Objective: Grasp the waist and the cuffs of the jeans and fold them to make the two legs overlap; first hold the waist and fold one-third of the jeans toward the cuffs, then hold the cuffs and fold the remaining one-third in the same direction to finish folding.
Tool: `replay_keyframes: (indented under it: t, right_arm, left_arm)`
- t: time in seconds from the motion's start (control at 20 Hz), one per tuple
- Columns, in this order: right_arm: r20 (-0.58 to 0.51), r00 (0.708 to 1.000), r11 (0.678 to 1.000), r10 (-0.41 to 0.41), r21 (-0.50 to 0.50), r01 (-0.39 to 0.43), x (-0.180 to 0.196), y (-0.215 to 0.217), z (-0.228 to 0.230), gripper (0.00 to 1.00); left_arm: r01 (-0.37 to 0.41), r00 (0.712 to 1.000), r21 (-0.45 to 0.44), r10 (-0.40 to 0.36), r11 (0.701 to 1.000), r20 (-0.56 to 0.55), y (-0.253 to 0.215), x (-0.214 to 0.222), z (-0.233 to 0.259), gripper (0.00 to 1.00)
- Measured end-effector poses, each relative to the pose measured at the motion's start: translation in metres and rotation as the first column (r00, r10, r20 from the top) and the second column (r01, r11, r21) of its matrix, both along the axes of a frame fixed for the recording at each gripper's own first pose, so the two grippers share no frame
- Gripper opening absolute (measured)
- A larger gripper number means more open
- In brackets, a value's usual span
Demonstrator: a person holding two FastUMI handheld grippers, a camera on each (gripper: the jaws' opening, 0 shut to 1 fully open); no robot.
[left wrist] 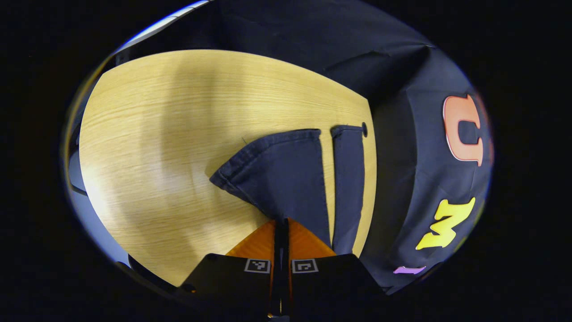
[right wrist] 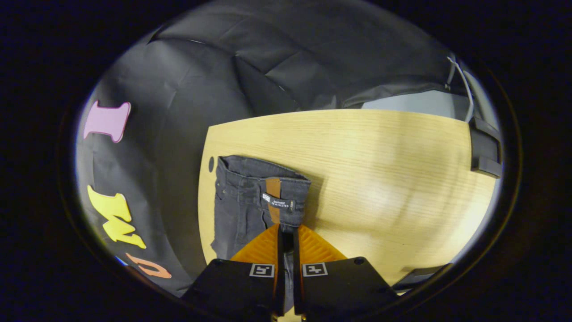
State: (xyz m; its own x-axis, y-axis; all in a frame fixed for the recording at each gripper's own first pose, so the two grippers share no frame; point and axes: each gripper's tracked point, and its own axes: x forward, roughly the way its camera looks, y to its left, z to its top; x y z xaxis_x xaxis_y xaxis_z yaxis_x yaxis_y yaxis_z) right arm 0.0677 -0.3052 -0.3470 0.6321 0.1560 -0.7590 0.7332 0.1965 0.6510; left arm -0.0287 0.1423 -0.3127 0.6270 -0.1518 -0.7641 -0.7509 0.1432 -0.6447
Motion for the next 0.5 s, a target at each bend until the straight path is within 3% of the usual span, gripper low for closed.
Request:
replay_keyframes:
  t: [0.2, 0.25, 0.5]
  right_arm:
    - [0.056, 0.998, 1.0, 0.027, -0.004, -0.027, 0.019, 0.002, 0.033, 0.05]
    - [0.07, 0.997, 0.999, 0.036, -0.004, -0.035, 0.027, 0.002, 0.042, 0.08]
    - [0.13, 0.984, 0.993, 0.118, -0.037, -0.114, 0.085, 0.012, 0.091, 0.08]
  left_arm:
    - [0.03, 0.997, 0.023, -0.031, 0.999, 0.071, 0.003, 0.028, 0.038, 0.04]
    - [0.044, 0.995, 0.027, -0.046, 0.999, 0.083, 0.004, 0.036, 0.047, 0.04]
    - [0.163, 0.982, 0.056, -0.168, 0.985, 0.087, 0.012, 0.094, 0.07, 0.04]
